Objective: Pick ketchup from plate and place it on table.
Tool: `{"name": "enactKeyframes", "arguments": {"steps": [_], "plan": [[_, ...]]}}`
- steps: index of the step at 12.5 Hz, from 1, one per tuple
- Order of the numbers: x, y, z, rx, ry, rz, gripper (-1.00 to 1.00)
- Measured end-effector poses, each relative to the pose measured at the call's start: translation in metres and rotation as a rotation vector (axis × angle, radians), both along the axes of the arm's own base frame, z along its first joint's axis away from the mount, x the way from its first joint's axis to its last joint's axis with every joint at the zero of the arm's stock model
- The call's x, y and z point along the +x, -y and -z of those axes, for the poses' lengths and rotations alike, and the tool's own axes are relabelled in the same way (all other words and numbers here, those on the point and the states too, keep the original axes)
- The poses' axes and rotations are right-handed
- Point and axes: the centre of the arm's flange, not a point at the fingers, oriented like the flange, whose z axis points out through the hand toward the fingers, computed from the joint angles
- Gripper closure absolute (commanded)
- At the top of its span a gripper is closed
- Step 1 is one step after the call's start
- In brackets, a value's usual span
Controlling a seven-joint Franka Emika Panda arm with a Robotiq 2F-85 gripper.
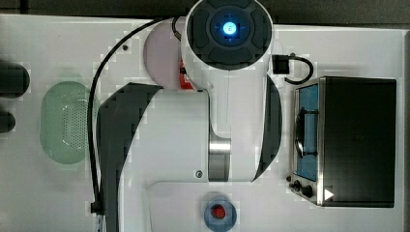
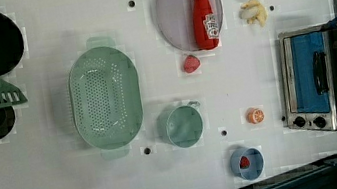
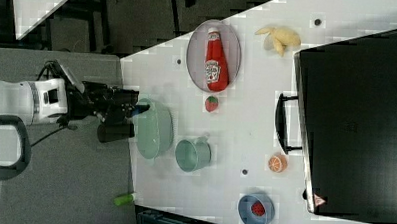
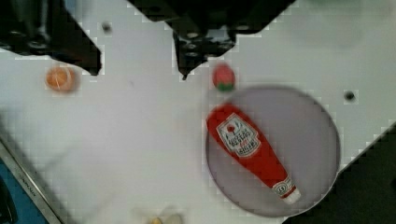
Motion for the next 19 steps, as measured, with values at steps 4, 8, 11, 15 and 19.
{"name": "enactKeyframes", "arguments": {"steps": [4,8,11,15,19], "plan": [[-0.050,0.010,-0.029,0.020,-0.076,0.043,-1.00],[-0.036,0.010,-0.035,0.012,-0.022,0.038,-1.00],[0.003,-0.004,0.027,0.032,-0.044,-0.007,-1.00],[0.040,-0.019,0.157,0.073,-0.134,-0.169,-1.00],[0.058,-0.026,0.270,0.103,-0.160,-0.397,-1.00]]}}
